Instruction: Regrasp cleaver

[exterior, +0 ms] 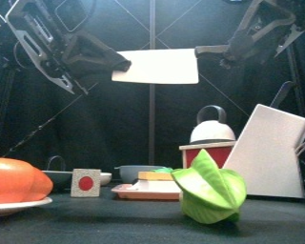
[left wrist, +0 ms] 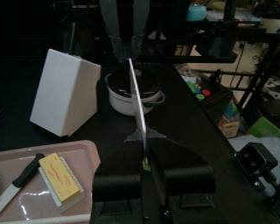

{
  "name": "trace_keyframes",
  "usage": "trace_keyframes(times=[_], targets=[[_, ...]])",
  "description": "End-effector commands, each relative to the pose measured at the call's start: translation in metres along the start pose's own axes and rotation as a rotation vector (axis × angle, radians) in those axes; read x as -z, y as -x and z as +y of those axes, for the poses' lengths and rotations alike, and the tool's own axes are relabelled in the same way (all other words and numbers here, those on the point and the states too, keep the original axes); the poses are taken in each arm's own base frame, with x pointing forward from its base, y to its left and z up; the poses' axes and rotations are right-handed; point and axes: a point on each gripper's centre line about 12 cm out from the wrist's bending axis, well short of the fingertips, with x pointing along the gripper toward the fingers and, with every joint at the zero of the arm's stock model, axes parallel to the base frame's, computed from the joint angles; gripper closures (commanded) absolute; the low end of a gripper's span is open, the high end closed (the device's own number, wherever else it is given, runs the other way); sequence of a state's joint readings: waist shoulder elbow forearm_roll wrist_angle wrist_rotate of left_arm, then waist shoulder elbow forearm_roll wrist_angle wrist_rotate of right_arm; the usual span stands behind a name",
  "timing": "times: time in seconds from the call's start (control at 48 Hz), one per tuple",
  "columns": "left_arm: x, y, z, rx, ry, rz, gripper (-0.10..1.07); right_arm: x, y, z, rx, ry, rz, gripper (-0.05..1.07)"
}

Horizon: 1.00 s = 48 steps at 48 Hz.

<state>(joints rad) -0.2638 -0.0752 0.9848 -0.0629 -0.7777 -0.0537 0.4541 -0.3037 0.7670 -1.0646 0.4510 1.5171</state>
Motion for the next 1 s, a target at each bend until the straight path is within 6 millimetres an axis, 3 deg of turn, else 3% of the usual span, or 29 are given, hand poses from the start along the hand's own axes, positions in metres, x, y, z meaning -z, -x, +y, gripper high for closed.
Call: trace_keyframes(times=[0.0, 0.25, 0.458, 0.604, 0.812, 0.833, 0.979], targets=[[-0.008, -0.002, -0.002, 0.008, -0.003, -0.029, 0.59, -0.009, 0.002, 0.004, -0.02, -0.007, -0.022, 0.33], [-0.008, -0.003, -0.002, 0.007, -0.003, -0.019, 0.59, -0.014, 0.018, 0.022, -0.102, -0.086, -0.019, 0.21], [-0.007, -0.003, -0.002, 0.007, -0.003, -0.016, 0.59, -0.041, 0.044, 0.034, -0.232, -0.469, 0.031, 0.2], [-0.007, -0.003, -0.003, 0.009, -0.003, -0.016, 0.59, -0.061, 0.049, 0.01, -0.198, -0.814, 0.095, 0.21], [-0.009, -0.002, -0.002, 0.008, -0.004, -0.012, 0.59, -0.071, 0.075, -0.037, 0.004, -0.948, 0.234, 0.21], [-0.008, -0.002, -0.003, 0.009, -0.003, -0.01, 0.59, -0.08, 0.081, -0.055, 0.039, -0.946, 0.259, 0.21], [-0.009, -0.002, -0.003, 0.009, -0.003, -0.012, 0.59, -0.076, 0.071, -0.085, 0.119, -1.022, 0.378, 0.21]])
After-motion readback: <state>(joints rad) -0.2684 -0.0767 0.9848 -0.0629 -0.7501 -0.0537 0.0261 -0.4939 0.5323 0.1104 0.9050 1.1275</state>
